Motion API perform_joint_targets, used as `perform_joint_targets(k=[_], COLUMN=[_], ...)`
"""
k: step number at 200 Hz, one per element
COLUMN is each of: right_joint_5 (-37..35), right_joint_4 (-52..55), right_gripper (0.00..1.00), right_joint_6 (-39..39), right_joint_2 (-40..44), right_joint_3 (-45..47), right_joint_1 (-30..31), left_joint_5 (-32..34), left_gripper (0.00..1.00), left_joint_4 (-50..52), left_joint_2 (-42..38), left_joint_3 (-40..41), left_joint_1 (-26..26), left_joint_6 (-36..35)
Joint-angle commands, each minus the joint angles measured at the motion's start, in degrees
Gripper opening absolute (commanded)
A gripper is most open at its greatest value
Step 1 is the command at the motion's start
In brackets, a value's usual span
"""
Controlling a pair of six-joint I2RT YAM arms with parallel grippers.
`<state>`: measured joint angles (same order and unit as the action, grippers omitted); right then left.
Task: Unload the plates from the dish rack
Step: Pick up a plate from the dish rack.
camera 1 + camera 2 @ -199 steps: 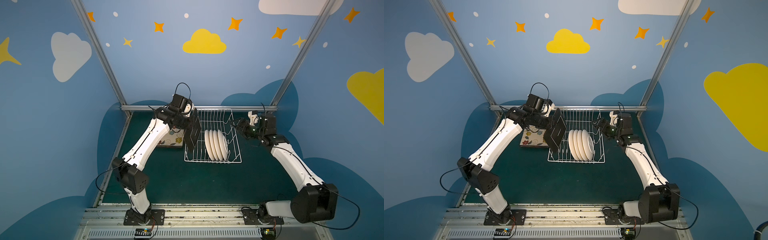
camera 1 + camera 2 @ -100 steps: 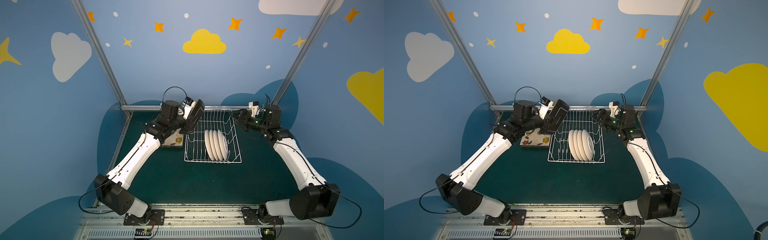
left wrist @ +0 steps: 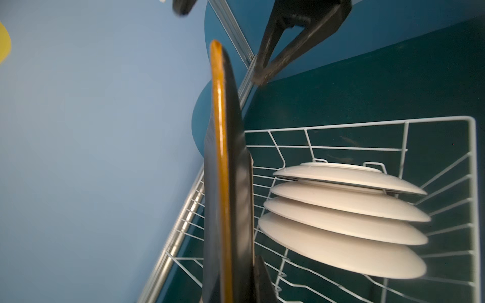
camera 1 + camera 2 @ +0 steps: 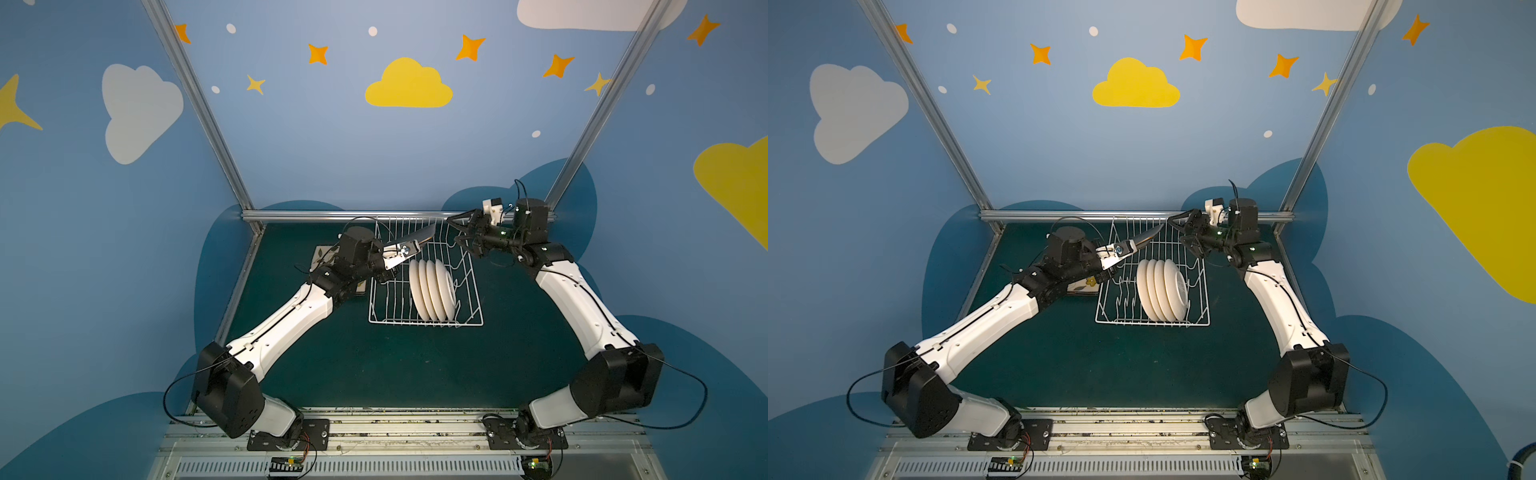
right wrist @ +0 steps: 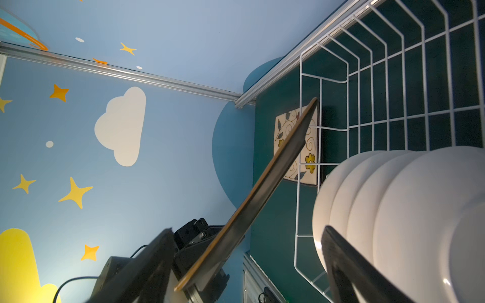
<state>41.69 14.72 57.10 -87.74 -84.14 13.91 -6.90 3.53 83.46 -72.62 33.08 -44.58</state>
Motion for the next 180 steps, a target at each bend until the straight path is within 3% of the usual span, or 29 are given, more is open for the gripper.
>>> perform_joint_targets(k=[1, 50, 83, 133, 157, 180], right_joint_5=[0.9, 0.9, 0.6, 0.6, 1.3, 2.3], right_joint_4=[3.3, 5.1, 6.1, 6.7, 6.0, 1.8], right_gripper=[0.87, 0.75, 0.51, 0.29, 0.17, 0.13], right_joint_6=[0.7, 1.6, 1.3, 1.2, 1.1, 2.5], right_joint_2=[-2.0, -5.3, -6.2, -6.7, -6.5, -5.8], right_joint_3=[-3.8, -5.5, -5.6, -4.9, -4.4, -2.2], right_joint_1=[1.6, 4.1, 4.7, 4.8, 4.6, 4.3], left_joint_5=[2.5, 4.6, 5.9, 6.7, 8.2, 9.5], left_gripper=[0.03, 0.03, 0.03, 0.03, 0.11, 0.2], left_joint_4=[-16.1, -20.4, -22.5, -23.3, -24.2, -25.6], left_joint_2=[-3.5, -2.8, -2.6, -2.4, -2.0, -1.5], left_joint_3=[-0.9, 2.1, 3.5, 4.3, 4.8, 5.4], left_joint_1=[1.2, 3.6, 4.4, 4.7, 4.7, 4.8], left_joint_6=[-10.8, -17.9, -20.3, -21.4, -21.7, -21.6])
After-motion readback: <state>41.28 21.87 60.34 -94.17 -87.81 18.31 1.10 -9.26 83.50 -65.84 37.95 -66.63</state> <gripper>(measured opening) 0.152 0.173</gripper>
